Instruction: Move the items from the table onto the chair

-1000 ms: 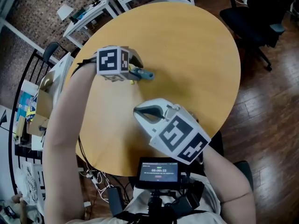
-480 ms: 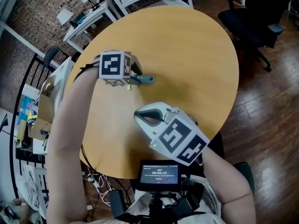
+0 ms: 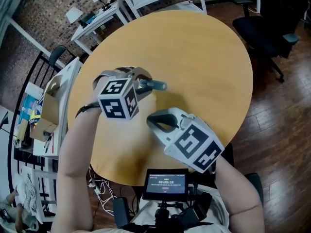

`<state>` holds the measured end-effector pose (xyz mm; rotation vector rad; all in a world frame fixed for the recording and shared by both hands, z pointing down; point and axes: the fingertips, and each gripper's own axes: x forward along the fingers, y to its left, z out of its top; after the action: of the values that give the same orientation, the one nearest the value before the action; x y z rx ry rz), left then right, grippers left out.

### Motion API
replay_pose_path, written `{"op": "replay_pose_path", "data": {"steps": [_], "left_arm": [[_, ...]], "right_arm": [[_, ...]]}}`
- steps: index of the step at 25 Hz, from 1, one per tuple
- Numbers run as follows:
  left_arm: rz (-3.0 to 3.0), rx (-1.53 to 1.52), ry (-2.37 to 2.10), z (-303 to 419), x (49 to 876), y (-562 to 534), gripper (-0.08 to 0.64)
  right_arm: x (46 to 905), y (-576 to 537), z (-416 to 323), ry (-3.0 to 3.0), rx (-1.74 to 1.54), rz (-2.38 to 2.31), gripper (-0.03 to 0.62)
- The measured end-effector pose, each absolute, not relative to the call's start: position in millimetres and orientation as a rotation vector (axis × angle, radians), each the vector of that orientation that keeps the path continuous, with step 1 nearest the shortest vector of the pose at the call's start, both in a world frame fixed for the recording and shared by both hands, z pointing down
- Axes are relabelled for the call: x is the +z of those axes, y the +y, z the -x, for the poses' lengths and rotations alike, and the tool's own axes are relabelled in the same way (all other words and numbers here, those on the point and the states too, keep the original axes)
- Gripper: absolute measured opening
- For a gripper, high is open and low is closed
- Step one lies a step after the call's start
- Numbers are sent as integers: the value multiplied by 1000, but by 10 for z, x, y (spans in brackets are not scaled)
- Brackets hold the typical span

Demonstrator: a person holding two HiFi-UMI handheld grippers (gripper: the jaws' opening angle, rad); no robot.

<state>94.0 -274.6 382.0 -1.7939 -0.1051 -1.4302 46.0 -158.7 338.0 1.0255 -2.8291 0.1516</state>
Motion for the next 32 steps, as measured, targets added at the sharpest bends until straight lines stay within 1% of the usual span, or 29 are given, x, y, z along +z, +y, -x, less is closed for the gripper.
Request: {"op": "replay_pose_path", "data": {"steps": [7, 18, 27, 32], "left_arm": [[2003, -1255, 296, -530, 3327, -2592, 150], [2015, -1374, 617, 662, 3383, -2588, 150], [2083, -1448, 902, 1735, 3450, -2554, 150], [2088, -1487, 1039, 2322, 3536, -2437, 151]], "right_arm": [[3352, -1574, -542, -2824, 151, -1038, 6], [3291, -1614, -642, -2817, 160, -1098, 6], [3302, -1682, -129, -2849, 146, -1006, 6], [3389, -1640, 308, -2852, 182, -815, 6]]}}
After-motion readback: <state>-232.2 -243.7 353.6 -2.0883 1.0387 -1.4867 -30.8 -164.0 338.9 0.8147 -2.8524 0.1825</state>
